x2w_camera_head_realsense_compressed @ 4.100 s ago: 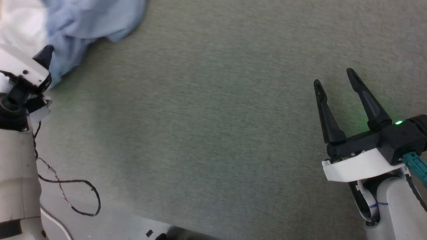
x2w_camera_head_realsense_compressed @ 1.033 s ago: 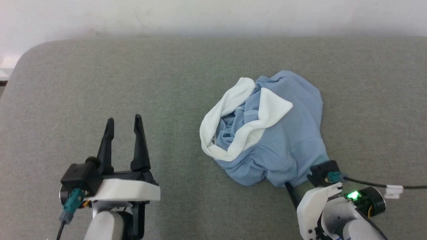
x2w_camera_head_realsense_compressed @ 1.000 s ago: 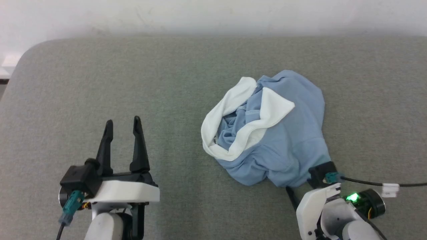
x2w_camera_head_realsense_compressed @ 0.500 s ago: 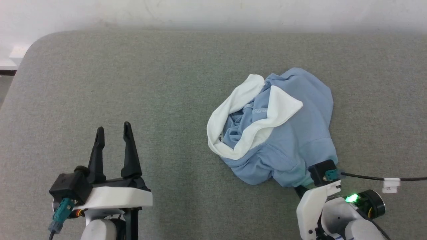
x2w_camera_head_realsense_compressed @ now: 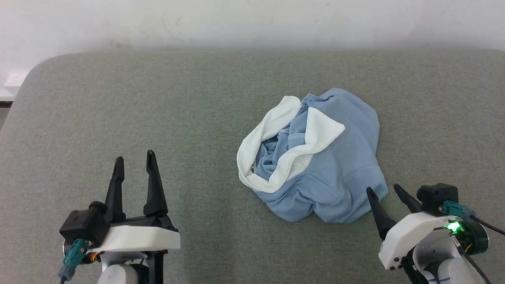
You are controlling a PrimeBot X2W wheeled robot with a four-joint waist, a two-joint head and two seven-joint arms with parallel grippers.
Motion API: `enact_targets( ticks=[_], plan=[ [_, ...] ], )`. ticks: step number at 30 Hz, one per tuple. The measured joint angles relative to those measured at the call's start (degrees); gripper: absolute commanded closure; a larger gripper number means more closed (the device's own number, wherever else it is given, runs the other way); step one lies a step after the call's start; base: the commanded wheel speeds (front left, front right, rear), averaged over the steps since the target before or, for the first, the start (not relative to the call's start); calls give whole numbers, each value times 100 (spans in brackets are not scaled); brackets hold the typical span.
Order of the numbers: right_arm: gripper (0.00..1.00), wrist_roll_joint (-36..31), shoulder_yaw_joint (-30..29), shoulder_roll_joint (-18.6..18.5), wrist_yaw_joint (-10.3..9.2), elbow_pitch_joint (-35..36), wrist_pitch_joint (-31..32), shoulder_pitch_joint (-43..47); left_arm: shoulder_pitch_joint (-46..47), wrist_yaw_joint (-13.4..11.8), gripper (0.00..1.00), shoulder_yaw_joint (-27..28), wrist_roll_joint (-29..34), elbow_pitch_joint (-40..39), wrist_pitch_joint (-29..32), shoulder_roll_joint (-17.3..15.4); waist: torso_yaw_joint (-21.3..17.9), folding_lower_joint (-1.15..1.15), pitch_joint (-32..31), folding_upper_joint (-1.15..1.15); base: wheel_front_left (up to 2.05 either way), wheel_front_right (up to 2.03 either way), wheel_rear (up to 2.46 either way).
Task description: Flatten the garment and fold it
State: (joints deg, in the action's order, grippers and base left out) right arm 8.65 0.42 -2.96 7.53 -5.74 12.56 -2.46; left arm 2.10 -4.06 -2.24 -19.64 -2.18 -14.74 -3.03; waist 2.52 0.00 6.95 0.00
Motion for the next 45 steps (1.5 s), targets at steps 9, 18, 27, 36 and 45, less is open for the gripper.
enact_targets(
  ticks=[9,18,27,36,45],
  plan=[
    [0,42,-16,-1,0,-808,51,-241,2,5,0,-112,1,-57,1,3,146,0,159,0,0,0,0],
    [100,-204,388,-68,-42,-1201,1458,-742,18,-2,0,-178,-1,-54,0,3,342,0,353,0,0,0,0],
    [100,-356,-444,25,-16,-376,642,-475,24,-3,0,-101,-2,18,0,4,270,0,186,0,0,0,0],
    [100,-669,-2644,12,1,-16,746,102,20,68,0,-29,-4,82,0,5,43,0,41,0,0,0,0],
    [0,-800,-3189,11,0,-413,969,107,13,151,0,-103,-3,193,0,4,-230,0,23,0,0,0,0]
  ],
)
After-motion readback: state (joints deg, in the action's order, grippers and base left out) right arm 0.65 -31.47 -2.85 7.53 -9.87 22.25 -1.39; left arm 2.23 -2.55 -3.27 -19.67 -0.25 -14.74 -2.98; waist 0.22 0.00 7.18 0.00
